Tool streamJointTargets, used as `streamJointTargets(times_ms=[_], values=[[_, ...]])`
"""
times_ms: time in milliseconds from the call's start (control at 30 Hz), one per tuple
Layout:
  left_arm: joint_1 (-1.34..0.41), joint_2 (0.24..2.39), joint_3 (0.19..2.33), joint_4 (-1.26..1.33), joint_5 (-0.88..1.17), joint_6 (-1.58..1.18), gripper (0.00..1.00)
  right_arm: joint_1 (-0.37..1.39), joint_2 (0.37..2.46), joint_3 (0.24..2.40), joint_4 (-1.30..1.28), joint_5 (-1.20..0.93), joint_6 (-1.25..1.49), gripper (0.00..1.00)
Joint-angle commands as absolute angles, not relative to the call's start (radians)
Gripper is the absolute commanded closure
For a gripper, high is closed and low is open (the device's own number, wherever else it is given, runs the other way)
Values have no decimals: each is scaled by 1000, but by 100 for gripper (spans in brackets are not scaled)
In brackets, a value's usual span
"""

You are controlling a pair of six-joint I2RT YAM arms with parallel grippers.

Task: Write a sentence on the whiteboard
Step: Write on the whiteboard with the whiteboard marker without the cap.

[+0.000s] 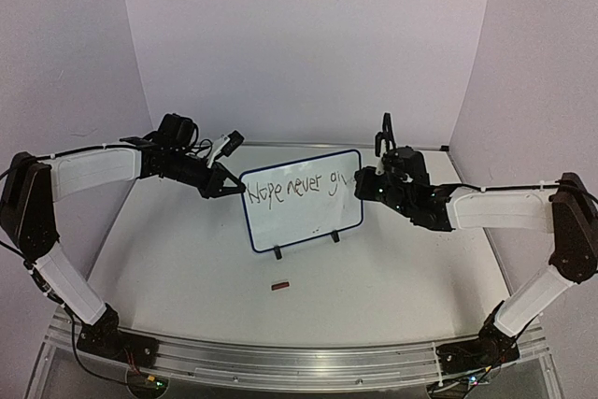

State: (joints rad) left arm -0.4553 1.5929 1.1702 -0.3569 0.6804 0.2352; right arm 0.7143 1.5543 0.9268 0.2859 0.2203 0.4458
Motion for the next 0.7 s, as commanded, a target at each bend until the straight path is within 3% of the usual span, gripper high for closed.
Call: streamJointTargets(times_ms=[0,667], values=[[-459,1616,1174,-382,607,287,100,716,1532,964,310,259,433,100],[-459,1614,1173,-382,605,287,100,716,1527,996,346,263,414,100]])
